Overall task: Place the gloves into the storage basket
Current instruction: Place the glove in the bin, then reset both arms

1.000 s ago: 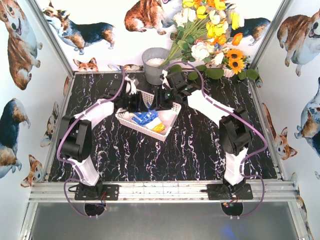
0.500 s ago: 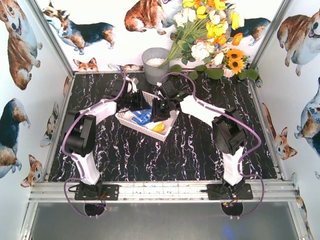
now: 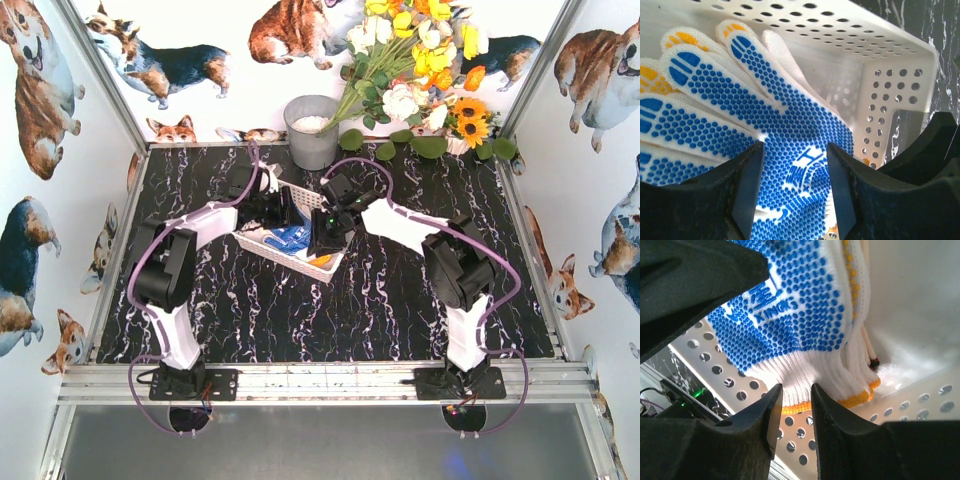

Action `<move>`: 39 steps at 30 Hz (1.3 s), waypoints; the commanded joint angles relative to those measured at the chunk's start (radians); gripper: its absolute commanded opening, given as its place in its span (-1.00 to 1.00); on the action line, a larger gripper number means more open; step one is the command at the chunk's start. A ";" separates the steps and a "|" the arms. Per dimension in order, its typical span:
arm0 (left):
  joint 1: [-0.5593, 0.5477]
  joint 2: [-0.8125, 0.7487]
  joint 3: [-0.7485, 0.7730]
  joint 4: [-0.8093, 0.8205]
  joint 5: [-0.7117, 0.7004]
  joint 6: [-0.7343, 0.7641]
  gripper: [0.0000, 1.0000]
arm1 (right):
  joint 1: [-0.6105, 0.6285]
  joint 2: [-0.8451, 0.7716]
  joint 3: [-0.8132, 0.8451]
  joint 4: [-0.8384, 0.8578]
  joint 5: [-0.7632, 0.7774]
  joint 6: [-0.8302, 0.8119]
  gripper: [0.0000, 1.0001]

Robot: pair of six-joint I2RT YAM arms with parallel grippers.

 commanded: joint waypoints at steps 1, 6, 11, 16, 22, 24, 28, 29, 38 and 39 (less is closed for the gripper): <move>-0.009 -0.123 0.023 -0.036 -0.031 0.071 -0.01 | 0.005 -0.134 -0.007 0.015 0.026 -0.030 -0.33; 0.004 -0.289 0.011 -0.054 -0.172 0.126 0.46 | -0.020 -0.292 -0.047 0.040 0.051 -0.072 -0.16; 0.175 -0.401 -0.084 0.015 -0.252 0.112 0.93 | -0.157 -0.435 -0.164 0.114 0.094 -0.113 0.05; 0.376 -0.582 -0.265 0.133 -0.396 0.103 0.99 | -0.290 -0.573 -0.319 0.169 0.347 -0.245 0.39; 0.559 -0.777 -0.545 0.285 -0.604 0.081 0.99 | -0.493 -0.769 -0.621 0.413 0.467 -0.264 0.74; 0.563 -0.850 -0.667 0.404 -0.699 0.107 0.99 | -0.508 -0.837 -0.734 0.510 0.593 -0.281 0.79; 0.561 -0.938 -0.986 0.828 -0.728 0.160 1.00 | -0.508 -0.975 -1.041 0.846 0.746 -0.349 0.83; 0.560 -0.925 -1.020 0.924 -0.719 0.174 0.99 | -0.508 -0.989 -1.105 0.950 0.742 -0.374 0.86; 0.398 -0.522 -0.989 1.218 -0.601 0.389 0.99 | -0.508 -0.755 -1.197 1.326 0.719 -0.572 0.95; 0.363 -0.477 -0.977 1.235 -0.593 0.422 0.99 | -0.512 -0.711 -1.213 1.425 0.718 -0.590 0.97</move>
